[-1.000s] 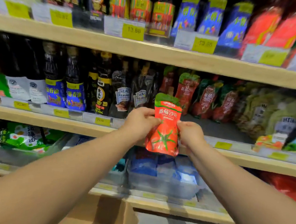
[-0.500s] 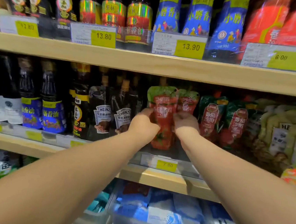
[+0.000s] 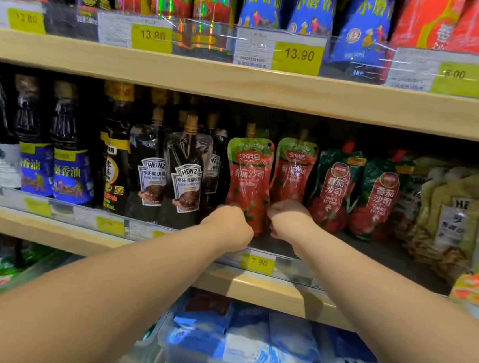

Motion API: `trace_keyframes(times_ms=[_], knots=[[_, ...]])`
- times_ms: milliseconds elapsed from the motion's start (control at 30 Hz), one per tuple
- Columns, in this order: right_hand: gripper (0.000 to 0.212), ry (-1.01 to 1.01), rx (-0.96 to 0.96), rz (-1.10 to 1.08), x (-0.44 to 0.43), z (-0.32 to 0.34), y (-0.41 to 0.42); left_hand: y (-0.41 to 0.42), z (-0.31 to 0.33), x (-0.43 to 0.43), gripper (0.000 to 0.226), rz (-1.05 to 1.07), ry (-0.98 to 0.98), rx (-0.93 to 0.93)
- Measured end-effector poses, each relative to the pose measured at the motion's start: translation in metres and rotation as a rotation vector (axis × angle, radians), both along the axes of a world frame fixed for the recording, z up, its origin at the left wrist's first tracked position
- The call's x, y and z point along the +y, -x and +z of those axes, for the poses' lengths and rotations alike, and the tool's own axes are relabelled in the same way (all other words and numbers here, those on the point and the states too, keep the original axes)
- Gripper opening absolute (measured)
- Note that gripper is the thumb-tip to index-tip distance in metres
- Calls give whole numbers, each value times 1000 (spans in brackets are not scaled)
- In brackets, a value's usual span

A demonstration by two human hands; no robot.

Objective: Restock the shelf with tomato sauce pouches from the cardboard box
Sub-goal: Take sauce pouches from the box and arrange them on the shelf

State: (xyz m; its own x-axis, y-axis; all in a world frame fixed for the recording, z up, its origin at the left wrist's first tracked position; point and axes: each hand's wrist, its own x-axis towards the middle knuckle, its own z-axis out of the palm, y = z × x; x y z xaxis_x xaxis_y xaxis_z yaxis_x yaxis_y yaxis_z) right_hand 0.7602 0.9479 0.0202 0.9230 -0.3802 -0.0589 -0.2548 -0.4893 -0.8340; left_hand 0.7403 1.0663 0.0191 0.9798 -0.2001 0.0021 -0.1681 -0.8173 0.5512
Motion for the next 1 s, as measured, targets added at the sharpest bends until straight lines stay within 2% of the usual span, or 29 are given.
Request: trace_keyframes(times_ms=[167, 300, 467, 567, 800, 1000], knots=[[31, 142, -4, 80, -2, -5, -9, -10, -2, -11, 45, 60, -26, 29], [27, 208, -19, 71, -9, -5, -13, -16, -6, -12, 47, 83, -81, 28], [26, 479, 78, 162, -20, 4, -10, -19, -10, -11, 45, 75, -58, 8], [28, 531, 42, 159, -20, 7, -15, -22, -9, -16, 44, 99, -11, 13], [25, 601, -98, 150, -19, -2, -32, -40, -1, -34, 40, 126, -78, 14], [27, 632, -95, 123, -18, -6, -48, -55, -5, -35, 39, 106, -57, -14]])
